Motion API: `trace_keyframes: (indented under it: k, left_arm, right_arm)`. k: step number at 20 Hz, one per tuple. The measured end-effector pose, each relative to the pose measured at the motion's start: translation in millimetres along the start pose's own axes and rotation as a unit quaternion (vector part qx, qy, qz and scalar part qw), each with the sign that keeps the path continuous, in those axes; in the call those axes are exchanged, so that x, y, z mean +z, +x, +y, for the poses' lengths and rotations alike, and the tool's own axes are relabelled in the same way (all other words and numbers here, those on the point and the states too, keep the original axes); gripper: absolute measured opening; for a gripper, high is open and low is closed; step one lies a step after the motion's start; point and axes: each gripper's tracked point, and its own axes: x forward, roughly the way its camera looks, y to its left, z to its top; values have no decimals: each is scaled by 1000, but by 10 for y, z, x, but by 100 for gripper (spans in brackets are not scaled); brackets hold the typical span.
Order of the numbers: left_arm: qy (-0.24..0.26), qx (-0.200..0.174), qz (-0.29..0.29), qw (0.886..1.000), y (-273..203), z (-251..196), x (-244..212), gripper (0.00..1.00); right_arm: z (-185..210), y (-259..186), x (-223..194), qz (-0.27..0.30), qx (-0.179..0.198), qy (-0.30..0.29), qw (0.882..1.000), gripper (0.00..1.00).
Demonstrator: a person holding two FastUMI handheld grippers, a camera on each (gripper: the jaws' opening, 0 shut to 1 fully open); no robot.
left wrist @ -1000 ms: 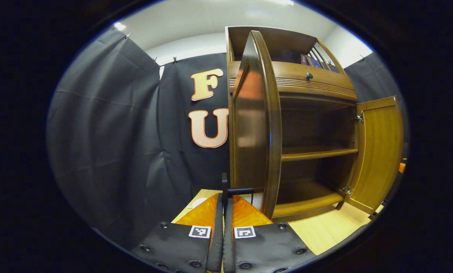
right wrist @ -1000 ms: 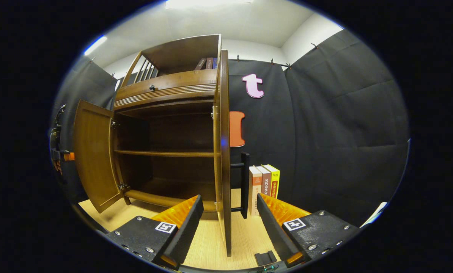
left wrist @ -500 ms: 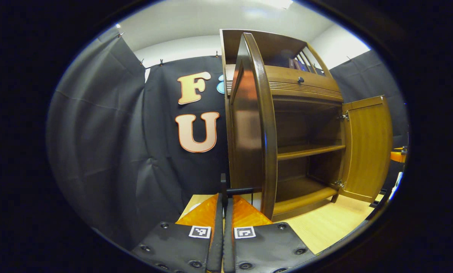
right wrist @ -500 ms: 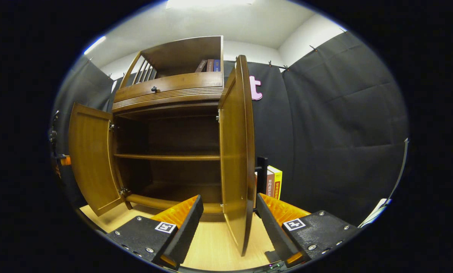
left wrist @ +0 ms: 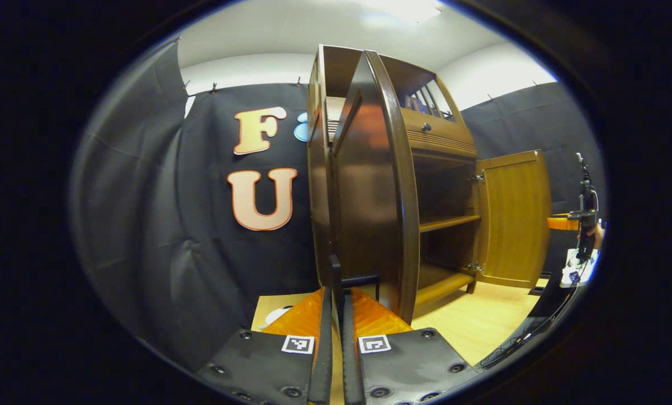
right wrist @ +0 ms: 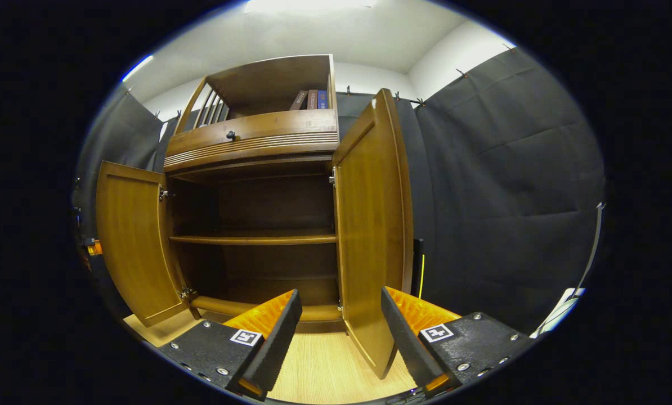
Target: Open the right door of the double-door shoe cabinet with the right hand, and open the left door with the left hand.
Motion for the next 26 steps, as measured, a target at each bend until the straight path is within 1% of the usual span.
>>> trace_keyframes:
  k: [2, 3, 5, 7, 8, 10, 12, 13, 14, 16, 17, 20, 21, 22, 24, 25, 26]
  left_arm:
    - [11, -13, -2, 1000, 16, -19, 3, 15]
    - [17, -13, -3, 1000, -3, -25, 7, 17]
    - [29, -11, 0, 1000, -74, -42, -51, 16]
    - [34, -3, 11, 999, -196, -53, -138, 16]
    - [34, 6, 18, 999, -278, -60, -177, 16]
    - [29, 35, 31, 998, -469, -69, -248, 16]
    - [11, 63, 55, 996, -680, -173, -359, 14]
    - [11, 80, 51, 995, -739, -236, -286, 13]
    - [12, 94, 43, 995, -787, -363, -178, 13]
    - [5, 110, 18, 994, -777, -709, 82, 15]
    - [-7, 114, 4, 993, -725, -909, 188, 16]
    - [-37, 113, -18, 993, -407, -1511, 387, 16]
    - [-31, 118, -30, 992, -313, -1674, 470, 14]
    - [-27, 123, -44, 991, -207, -1825, 560, 15]
    - [-47, 127, -53, 989, -45, -2113, 583, 15]
    - [-55, 141, -52, 987, -27, -2209, 522, 14]
    - [-61, 156, -53, 984, -18, -2285, 498, 12]
  right_arm:
    - [113, -7, -29, 3, 3, -11, 1000, 87]
    - [164, -14, -38, 4, 6, -19, 1000, 87]
    - [277, -14, -49, 3, 20, -27, 999, 87]
    - [399, 43, -65, 9, 40, -15, 999, 87]
    - [426, 56, -82, 11, 50, -13, 999, 87]
    - [419, 101, -95, 9, 66, -17, 998, 87]
    - [365, 135, -120, 17, 80, -10, 997, 87]
    - [335, 127, -123, 21, 88, -3, 996, 87]
    - [306, 123, -100, 19, 94, 2, 995, 87]
    - [181, 114, -52, 11, 99, -8, 995, 87]
    - [120, 62, -68, 5, 109, -13, 994, 88]
    - [11, 52, -66, 1, 124, -14, 992, 88]
    - [-27, 45, -60, -3, 126, -13, 992, 91]
    - [-56, 21, -57, -5, 129, -10, 992, 88]
    - [-139, -38, -60, -10, 132, -11, 991, 88]
    - [-197, -59, -55, -12, 129, -12, 991, 88]
    - [-258, -70, -64, -12, 126, -12, 992, 88]
